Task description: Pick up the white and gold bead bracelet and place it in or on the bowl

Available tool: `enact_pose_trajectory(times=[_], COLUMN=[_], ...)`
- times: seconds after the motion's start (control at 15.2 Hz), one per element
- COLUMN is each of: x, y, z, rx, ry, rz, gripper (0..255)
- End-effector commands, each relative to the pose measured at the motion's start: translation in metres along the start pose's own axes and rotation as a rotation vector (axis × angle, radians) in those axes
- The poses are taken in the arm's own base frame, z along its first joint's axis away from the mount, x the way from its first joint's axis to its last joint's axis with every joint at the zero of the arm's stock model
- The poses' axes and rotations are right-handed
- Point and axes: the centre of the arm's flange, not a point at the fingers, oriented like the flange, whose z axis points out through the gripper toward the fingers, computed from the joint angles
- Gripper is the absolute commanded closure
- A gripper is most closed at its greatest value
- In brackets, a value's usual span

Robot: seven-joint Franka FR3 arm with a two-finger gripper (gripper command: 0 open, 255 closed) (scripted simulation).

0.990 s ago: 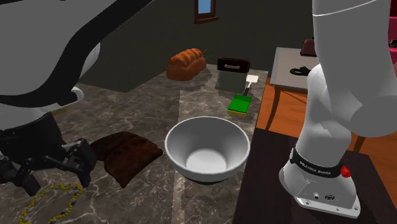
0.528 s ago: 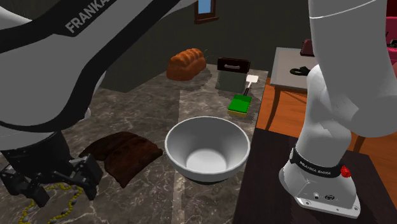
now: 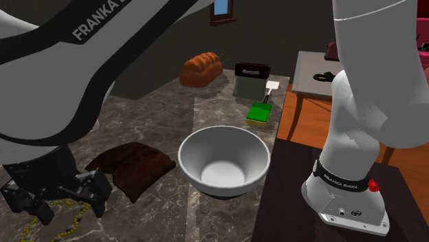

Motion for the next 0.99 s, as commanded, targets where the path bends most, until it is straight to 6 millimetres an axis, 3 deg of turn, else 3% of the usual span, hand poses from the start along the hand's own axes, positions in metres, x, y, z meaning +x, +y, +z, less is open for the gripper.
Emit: enact_pose_trajectory(times=[0.0,0.59,0.92], x=[0.0,0.0,-0.002], y=[0.0,0.0,0.001], z=[0.0,0.0,-0.026], rx=[0.0,0.0,0.0], ry=[0.0,0.0,0.0], rz=[0.0,0.0,0.0], gripper=[255,255,255])
